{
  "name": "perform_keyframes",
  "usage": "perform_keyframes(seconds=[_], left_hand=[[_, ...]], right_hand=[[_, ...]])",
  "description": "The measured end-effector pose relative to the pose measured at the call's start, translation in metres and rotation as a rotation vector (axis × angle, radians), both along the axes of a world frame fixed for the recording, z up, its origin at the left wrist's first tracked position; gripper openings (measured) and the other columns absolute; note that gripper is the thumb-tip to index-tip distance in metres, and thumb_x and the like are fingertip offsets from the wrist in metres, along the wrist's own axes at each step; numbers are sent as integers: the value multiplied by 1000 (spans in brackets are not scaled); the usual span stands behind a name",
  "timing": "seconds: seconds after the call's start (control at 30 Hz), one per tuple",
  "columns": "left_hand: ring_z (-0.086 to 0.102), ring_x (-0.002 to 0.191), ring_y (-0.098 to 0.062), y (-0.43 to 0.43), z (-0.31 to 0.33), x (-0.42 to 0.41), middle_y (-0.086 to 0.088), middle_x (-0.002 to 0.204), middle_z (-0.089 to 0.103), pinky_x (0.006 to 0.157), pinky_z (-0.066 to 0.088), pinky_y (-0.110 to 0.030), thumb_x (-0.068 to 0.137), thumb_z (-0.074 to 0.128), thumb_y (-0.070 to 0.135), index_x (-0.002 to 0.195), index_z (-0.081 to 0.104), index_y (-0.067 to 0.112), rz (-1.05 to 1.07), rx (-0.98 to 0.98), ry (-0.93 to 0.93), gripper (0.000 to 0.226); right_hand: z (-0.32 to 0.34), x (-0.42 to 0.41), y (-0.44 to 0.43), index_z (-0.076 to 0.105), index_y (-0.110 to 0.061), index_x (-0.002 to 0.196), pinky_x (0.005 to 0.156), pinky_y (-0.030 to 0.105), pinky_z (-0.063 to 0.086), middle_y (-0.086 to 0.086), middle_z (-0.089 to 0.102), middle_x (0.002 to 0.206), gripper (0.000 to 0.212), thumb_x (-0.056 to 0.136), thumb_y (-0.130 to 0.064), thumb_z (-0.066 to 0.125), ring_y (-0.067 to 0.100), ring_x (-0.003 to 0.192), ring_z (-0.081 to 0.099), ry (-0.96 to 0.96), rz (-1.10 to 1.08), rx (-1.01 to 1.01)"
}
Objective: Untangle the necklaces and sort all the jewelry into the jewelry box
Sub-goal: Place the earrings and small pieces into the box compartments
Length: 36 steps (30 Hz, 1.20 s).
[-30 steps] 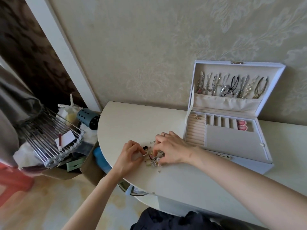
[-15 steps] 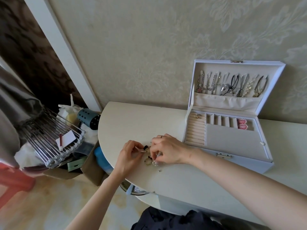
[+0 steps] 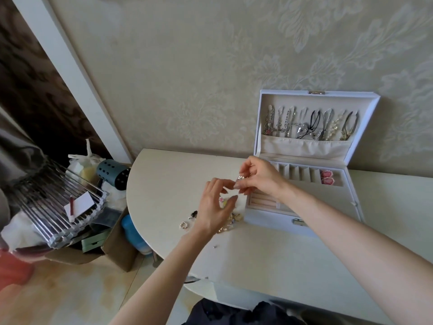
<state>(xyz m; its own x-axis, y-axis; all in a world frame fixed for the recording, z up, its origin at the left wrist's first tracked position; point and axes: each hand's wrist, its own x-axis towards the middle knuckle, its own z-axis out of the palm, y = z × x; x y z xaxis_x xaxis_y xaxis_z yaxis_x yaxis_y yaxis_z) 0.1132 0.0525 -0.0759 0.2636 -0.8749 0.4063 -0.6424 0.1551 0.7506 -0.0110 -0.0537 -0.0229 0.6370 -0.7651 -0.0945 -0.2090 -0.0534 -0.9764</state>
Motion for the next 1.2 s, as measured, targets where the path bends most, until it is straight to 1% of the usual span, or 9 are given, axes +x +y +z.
perform_keyframes(seconds=[0.1,0.27,0.37,0.4,0.47,0.6,0.77,1.03,1.2], left_hand=[[49,86,-11,-22,3,-18,7,95,57,79,41,-23,78,47,34,102,63,11,-51,6,-53,38],[50,91,-25,-49,-5,-33,-5,99,58,82,44,-34,79,42,33,109,66,13,-43,34,-205,44],[51,84,-33,-56,-10,-38,-6,101,62,74,47,-38,80,41,28,104,69,12,19,1,-377,40],[51,82,-33,-56,-12,-39,-3,103,64,72,48,-38,82,40,26,102,70,13,32,-15,-409,38],[51,82,-31,-55,-13,-39,5,109,66,71,44,-36,84,38,24,104,70,16,35,-30,-460,39],[52,81,-28,-54,-9,-38,10,114,65,68,36,-32,81,36,22,111,67,20,20,-15,-584,43],[52,78,-28,-54,-9,-39,11,111,66,66,37,-31,78,37,20,109,67,21,34,-29,-579,44],[39,86,-19,-55,-12,-39,10,111,66,69,33,-30,77,35,21,106,68,19,44,-37,-571,43],[50,81,-26,-55,-11,-40,12,110,66,67,33,-29,77,36,20,104,68,20,52,-35,-580,42]], right_hand=[[-2,-16,-15,55,-8,77,50,24,53,15,62,74,30,66,11,76,16,53,63,38,-119,-93],[-17,-41,-36,63,-9,75,64,32,59,22,66,86,24,72,13,71,30,73,67,-24,-339,-152],[-28,-49,-42,64,-14,80,66,23,53,7,67,79,21,74,3,73,23,71,66,141,-417,-401],[-31,-51,-41,64,-14,84,61,17,45,1,65,79,19,74,0,73,18,69,62,211,-409,-514],[-35,-51,-40,64,-10,86,56,20,31,-7,58,79,17,74,-3,74,12,65,52,292,-378,-706],[-47,-48,-43,61,-6,77,63,23,39,-9,53,78,22,69,13,68,10,65,48,219,-338,-829],[-50,-42,-46,60,-4,76,63,19,36,0,56,83,23,68,17,60,17,71,56,222,-268,-921],[-49,-41,-44,59,-6,78,61,34,49,8,58,86,21,70,13,64,27,74,61,251,-315,-1042],[-46,-39,-40,60,-4,74,53,35,50,12,58,80,26,62,18,64,32,71,62,336,-256,-1108]])
